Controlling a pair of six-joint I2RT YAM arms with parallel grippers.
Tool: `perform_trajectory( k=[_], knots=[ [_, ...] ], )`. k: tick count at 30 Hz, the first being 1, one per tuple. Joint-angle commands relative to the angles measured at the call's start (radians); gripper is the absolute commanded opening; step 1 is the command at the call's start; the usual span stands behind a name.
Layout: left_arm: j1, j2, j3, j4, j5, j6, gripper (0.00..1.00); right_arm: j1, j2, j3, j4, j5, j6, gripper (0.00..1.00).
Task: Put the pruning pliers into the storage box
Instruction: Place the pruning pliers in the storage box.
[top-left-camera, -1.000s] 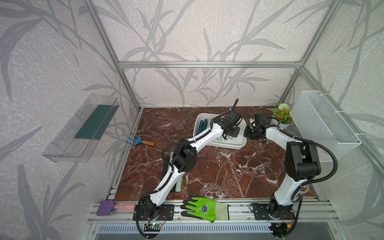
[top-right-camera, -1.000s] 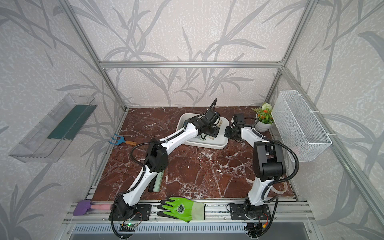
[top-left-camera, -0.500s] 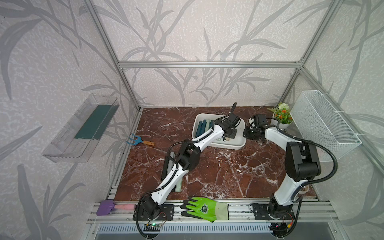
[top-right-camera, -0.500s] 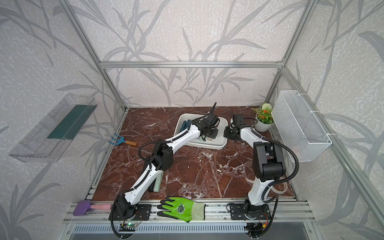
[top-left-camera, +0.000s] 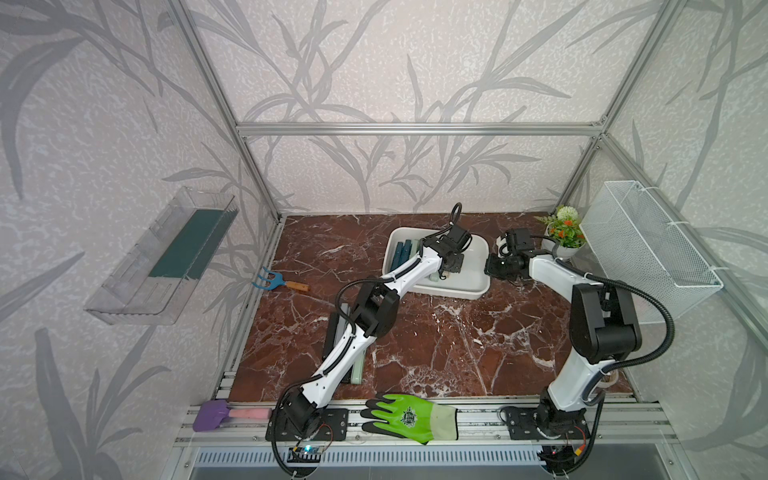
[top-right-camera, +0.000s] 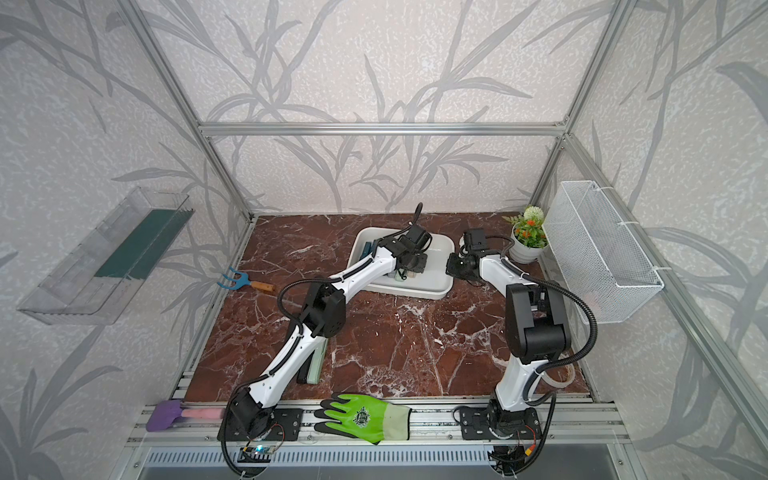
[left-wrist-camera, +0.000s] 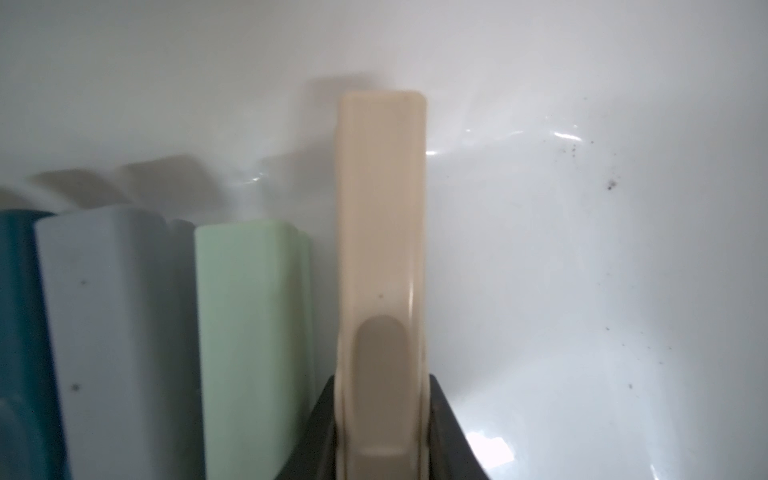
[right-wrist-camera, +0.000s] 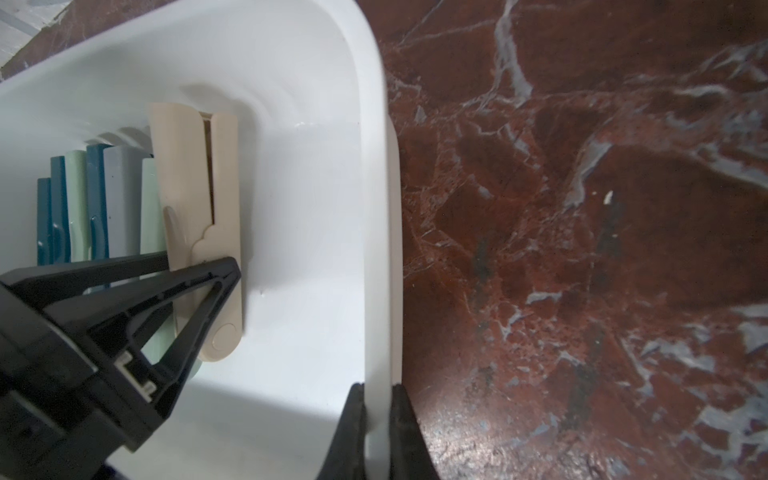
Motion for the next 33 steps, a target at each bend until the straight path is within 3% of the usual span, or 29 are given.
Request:
perform_trajectory(
  k=[1,8,18,33],
  knots=[
    [0.018,0.021,0.029,-0.027,-0.036,-0.018,0.22,0.021,-0.018,-0.024,-0.050,-0.043,-0.009,0.10],
    [0.027,0.020,0.029,-0.024,-0.037,-0.025,0.25,0.022,-0.019,-0.022,-0.050,-0.045,-0.008,0.10],
    [0.026,0.004,0.029,-0.031,-0.013,-0.030,0.46,0.021,-0.021,-0.022,-0.051,-0.041,-0.011,0.10],
    [0.021,-0.139,0.063,-0.038,-0.004,0.013,0.47,0.022,-0.019,-0.021,-0.058,-0.034,-0.016,0.10]
  ],
)
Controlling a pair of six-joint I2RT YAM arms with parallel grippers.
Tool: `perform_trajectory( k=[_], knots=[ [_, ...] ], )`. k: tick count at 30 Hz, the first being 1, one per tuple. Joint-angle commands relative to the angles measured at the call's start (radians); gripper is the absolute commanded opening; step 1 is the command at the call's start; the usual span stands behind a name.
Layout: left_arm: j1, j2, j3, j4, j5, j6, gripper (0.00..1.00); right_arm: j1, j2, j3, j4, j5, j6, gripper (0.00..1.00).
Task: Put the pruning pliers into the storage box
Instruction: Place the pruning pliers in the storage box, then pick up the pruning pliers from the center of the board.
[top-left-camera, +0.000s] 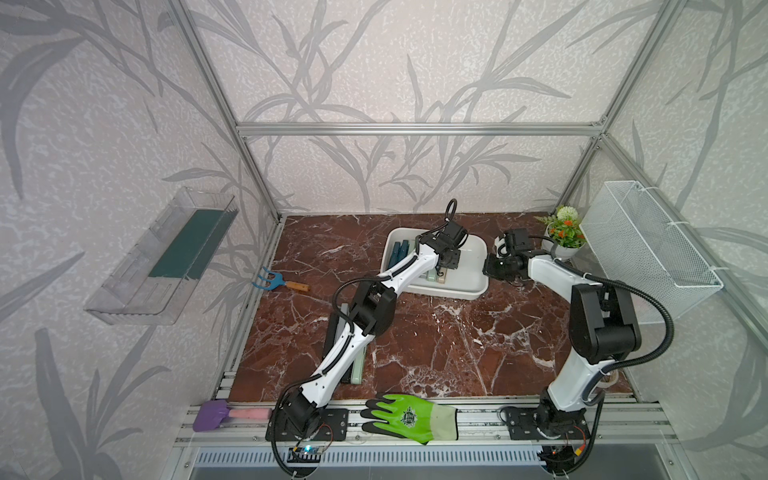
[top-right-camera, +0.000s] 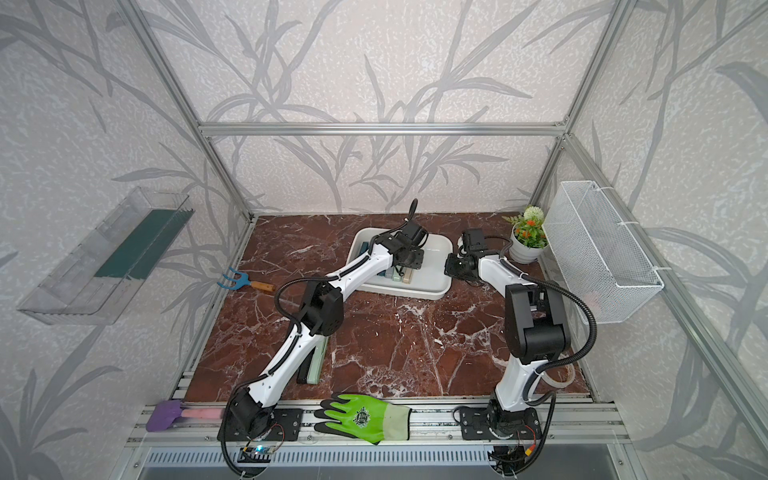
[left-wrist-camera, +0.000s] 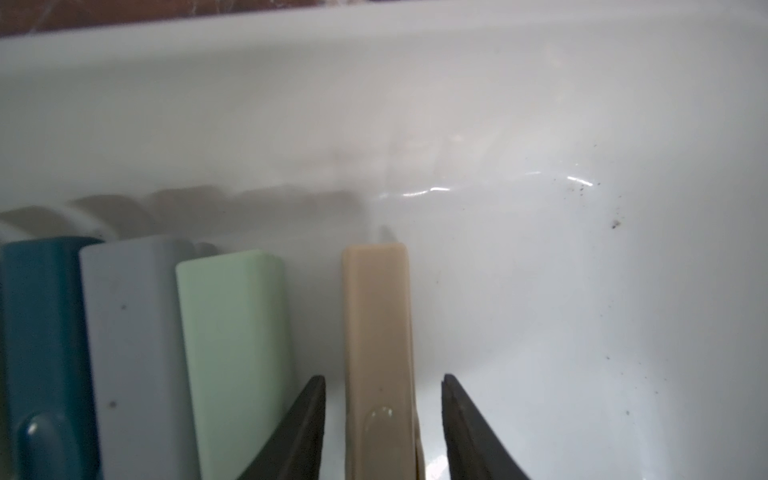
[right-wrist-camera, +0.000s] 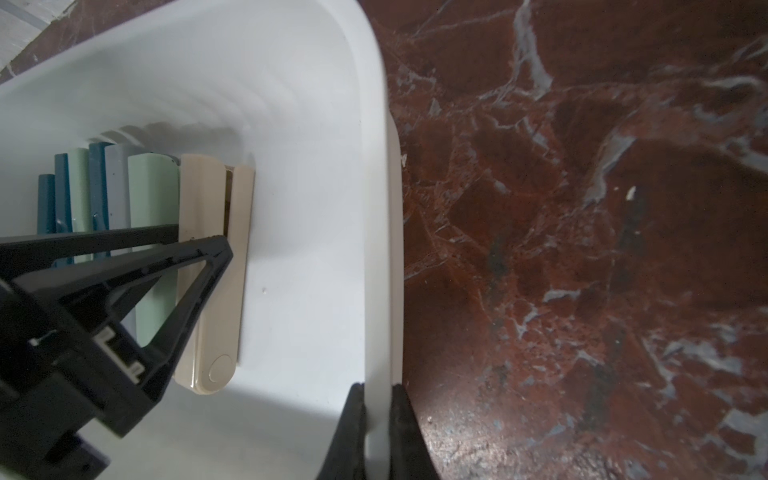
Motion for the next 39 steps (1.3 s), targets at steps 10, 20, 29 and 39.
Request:
perform_trajectory(
  k=[10,20,29,39],
  knots=[
    [0.027,-0.468,-0.239,0.028,-0.145,0.098,0.35,0.011,-0.019,0.006,-0.086,-0.006,-0.036,0.13],
    [0.250,-0.915,-0.877,0.169,-0.201,0.051,0.35,0.012,-0.042,0.084,-0.150,0.039,-0.072,0.32],
    [0.364,-1.250,-1.375,0.131,-0.266,-0.024,0.50,0.012,-0.017,0.130,-0.182,0.050,-0.090,0.30],
    [0.383,-1.512,-1.708,0.126,-0.132,-0.189,0.48,0.012,-0.005,0.112,-0.174,0.049,-0.091,0.27]
  ],
)
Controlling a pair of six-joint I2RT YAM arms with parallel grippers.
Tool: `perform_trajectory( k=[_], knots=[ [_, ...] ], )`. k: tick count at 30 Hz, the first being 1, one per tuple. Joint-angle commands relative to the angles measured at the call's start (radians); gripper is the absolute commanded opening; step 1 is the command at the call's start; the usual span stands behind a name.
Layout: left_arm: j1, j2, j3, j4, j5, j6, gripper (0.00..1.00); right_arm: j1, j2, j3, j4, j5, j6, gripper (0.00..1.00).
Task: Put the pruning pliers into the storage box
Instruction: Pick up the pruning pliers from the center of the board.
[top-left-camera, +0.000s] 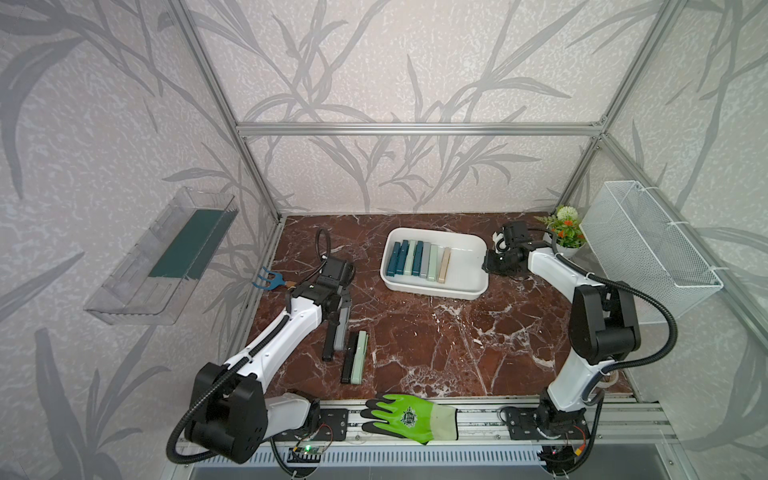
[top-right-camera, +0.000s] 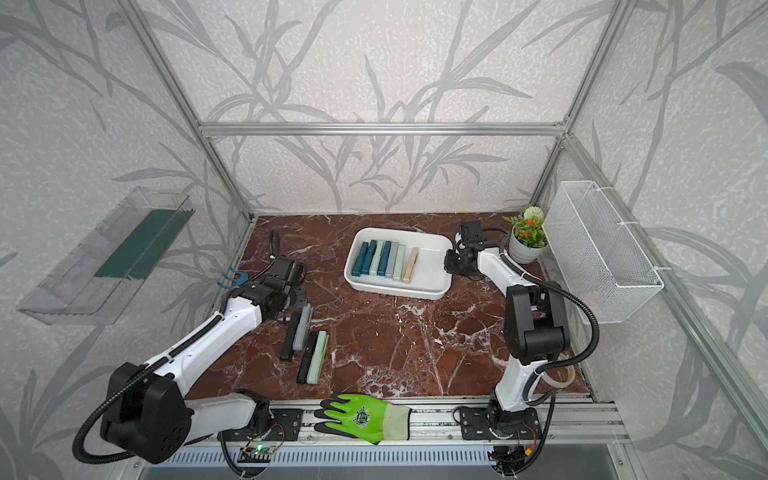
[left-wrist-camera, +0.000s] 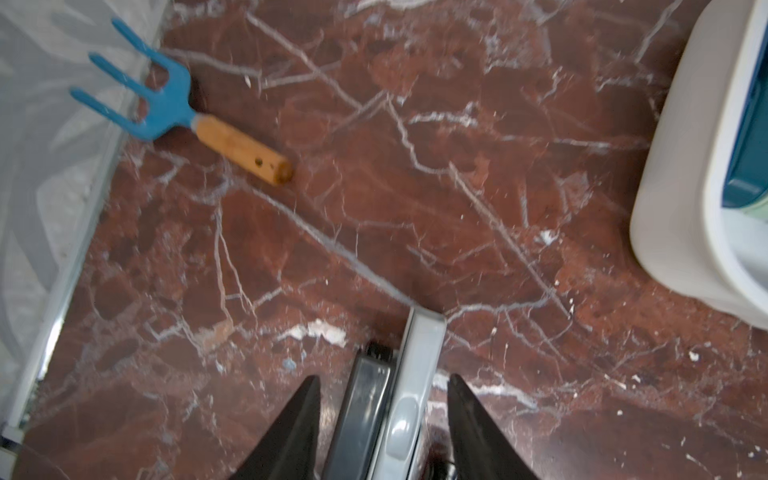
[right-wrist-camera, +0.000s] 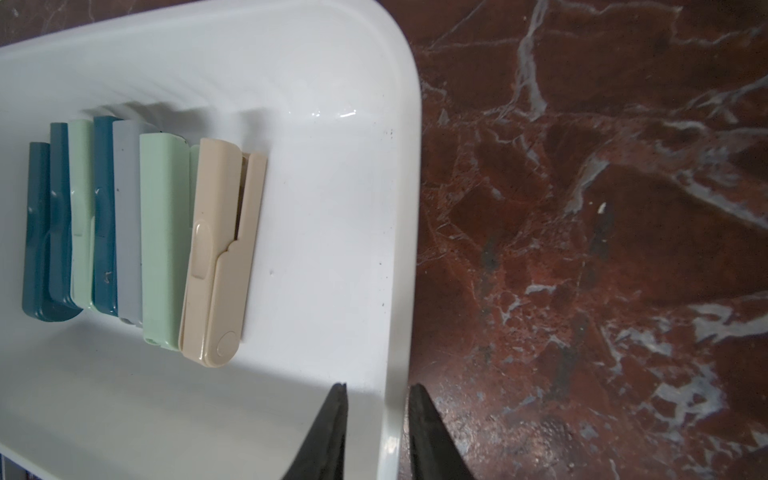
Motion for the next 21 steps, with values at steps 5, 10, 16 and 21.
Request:
perform_trajectory(
  k=[5,10,16,21],
  knots=[
    [-0.156,-0.248,-0.116,-0.096,-0.007,-0.176,0.47,0.003,0.006,0.002,-0.014,0.005,-0.005,0.26],
    [-0.263,-0.308,-0.215,-0.135,-0.057,-0.352,0.45,0.003,0.027,0.001,-0.002,-0.006,0.000,0.25],
    [-0.315,-0.303,-0.278,-0.055,0.000,-0.385,0.40,0.003,0.026,-0.003,-0.004,-0.002,-0.003,0.25],
    [-0.446,-0.217,-0.230,-0.104,-0.014,-0.445,0.38,0.003,0.026,-0.011,0.000,-0.002,-0.001,0.25]
  ],
)
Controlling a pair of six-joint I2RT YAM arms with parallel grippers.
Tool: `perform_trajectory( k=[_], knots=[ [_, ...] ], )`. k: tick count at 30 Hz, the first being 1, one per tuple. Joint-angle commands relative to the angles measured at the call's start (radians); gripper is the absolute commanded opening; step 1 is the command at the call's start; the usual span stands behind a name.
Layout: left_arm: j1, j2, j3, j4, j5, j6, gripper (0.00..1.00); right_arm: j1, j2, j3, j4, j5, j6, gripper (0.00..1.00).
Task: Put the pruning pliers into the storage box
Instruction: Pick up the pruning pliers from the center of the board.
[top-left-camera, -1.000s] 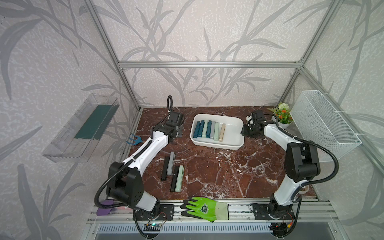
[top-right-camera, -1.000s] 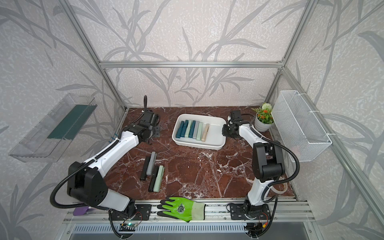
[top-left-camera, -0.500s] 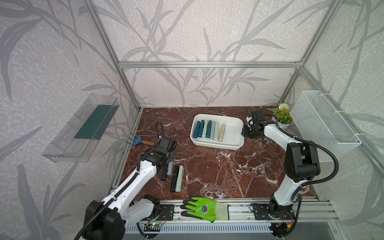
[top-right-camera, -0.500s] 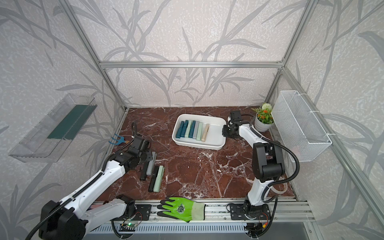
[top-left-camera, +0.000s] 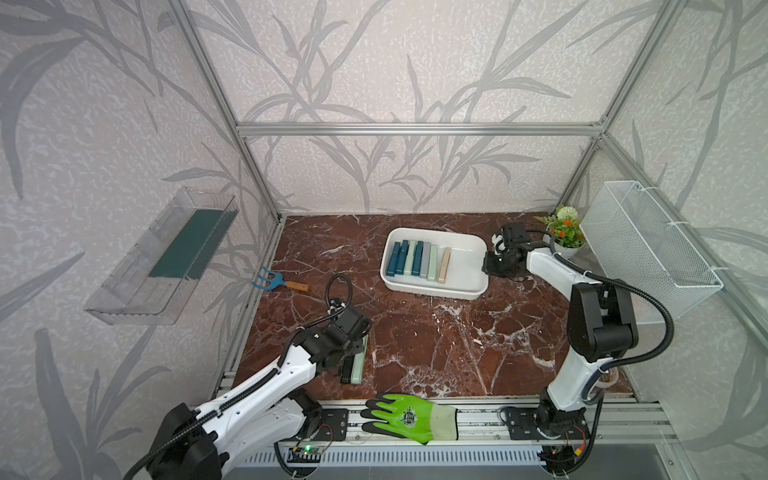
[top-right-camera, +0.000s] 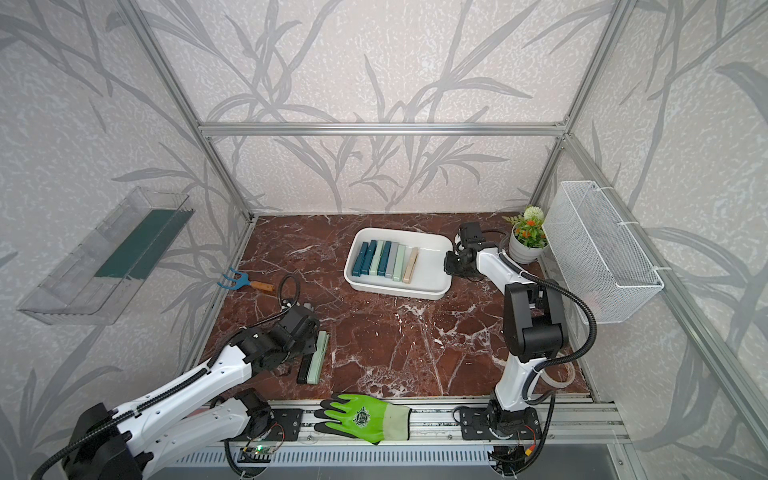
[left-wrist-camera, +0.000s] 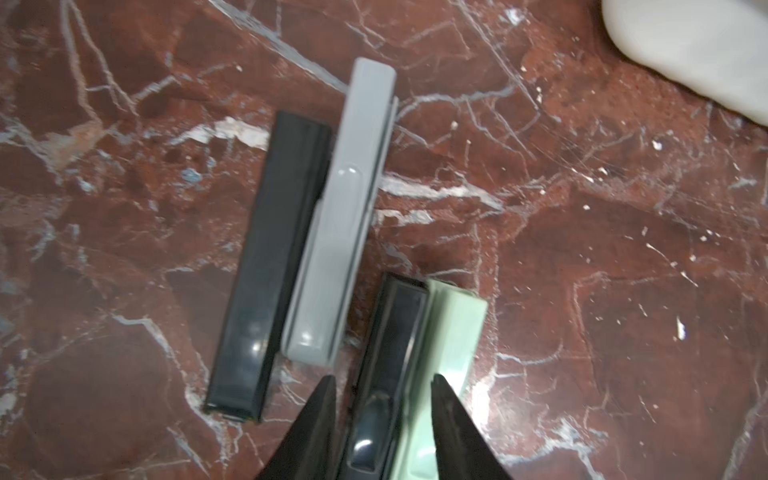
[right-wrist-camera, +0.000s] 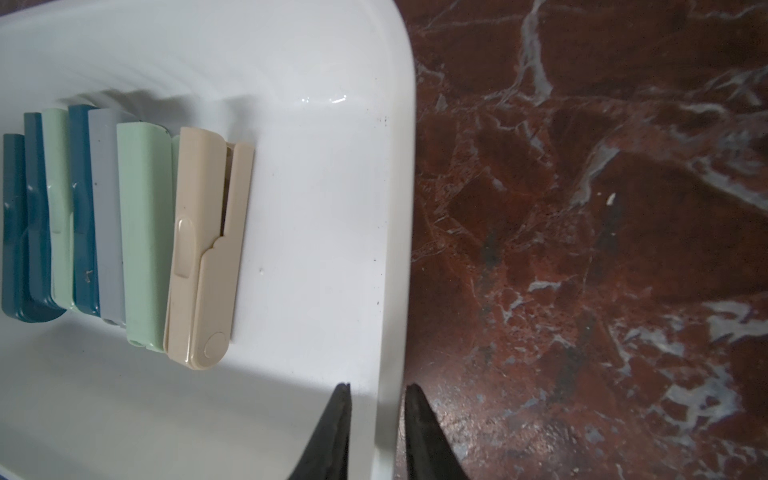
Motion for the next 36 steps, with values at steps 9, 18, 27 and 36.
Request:
perform_trajectory(
  k=[9,18,27,36],
  knots=[
    [-0.249,0.094,0.016,-0.027,-0.038,-0.236,0.38,0.003,0.022,0.004,-0.004,-0.003,-0.005,0.24],
    [-0.388,0.040,-0.006,-0.141,-0.102,-0.414,0.38,0.002,0.017,-0.004,0.000,-0.008,-0.002,0.25],
    [-0.419,0.021,-0.067,-0.138,-0.095,-0.444,0.46,0.001,0.017,-0.013,0.004,-0.013,0.002,0.26],
    [-0.425,0.032,-0.085,-0.140,-0.092,-0.463,0.47,0.003,0.032,0.000,0.002,-0.015,0.003,0.26]
  ],
)
